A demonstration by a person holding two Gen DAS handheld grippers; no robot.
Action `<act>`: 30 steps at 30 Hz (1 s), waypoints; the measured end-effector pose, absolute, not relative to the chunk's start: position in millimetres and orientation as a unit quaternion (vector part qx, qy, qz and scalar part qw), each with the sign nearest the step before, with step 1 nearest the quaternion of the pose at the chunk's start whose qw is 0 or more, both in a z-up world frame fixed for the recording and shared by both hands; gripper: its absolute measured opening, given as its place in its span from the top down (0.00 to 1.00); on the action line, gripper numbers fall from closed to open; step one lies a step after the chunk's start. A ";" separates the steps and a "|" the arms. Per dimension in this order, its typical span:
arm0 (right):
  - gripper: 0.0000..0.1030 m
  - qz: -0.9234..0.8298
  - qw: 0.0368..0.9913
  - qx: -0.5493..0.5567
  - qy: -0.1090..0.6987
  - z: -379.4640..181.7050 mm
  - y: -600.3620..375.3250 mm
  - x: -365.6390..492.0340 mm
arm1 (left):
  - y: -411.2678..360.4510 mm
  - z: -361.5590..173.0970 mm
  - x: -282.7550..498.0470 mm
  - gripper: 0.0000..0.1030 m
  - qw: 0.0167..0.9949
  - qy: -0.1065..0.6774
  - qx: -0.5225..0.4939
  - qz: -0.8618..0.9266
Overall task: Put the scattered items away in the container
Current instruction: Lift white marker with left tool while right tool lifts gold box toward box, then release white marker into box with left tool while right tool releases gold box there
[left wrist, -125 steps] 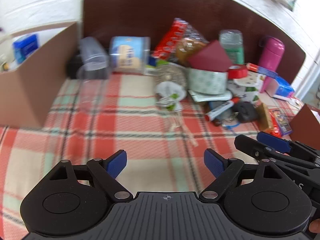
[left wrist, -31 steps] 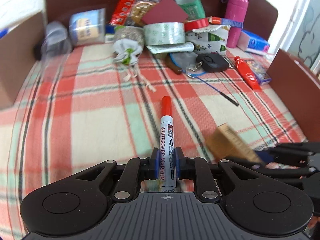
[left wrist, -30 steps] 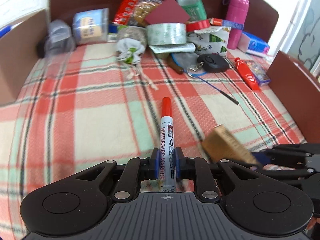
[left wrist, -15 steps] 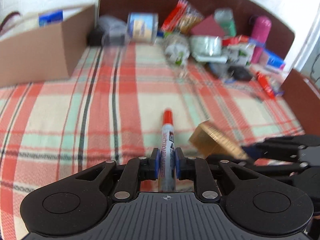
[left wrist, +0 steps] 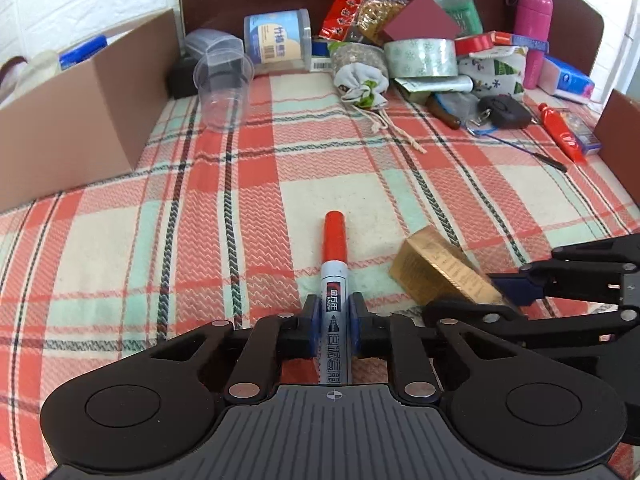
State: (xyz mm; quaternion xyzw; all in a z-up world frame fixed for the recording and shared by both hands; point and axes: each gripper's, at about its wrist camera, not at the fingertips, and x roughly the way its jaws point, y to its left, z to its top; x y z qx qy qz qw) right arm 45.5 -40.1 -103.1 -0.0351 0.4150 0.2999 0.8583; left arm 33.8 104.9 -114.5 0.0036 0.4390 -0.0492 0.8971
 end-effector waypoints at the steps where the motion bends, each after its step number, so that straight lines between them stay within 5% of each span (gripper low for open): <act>1: 0.74 0.306 0.856 -0.035 0.415 -101.5 -38.7 45.1 | 107.3 -112.3 31.9 0.90 0.898 0.437 -0.002 -0.049; 17: 0.74 0.437 0.837 -0.028 0.328 -7.2 40.6 70.0 | 202.2 -12.4 8.2 0.90 0.942 0.324 -0.087 0.010; 30: 0.74 0.465 0.843 -0.067 0.262 81.8 151.2 153.5 | 306.2 66.7 80.5 0.90 0.961 0.244 -0.102 0.081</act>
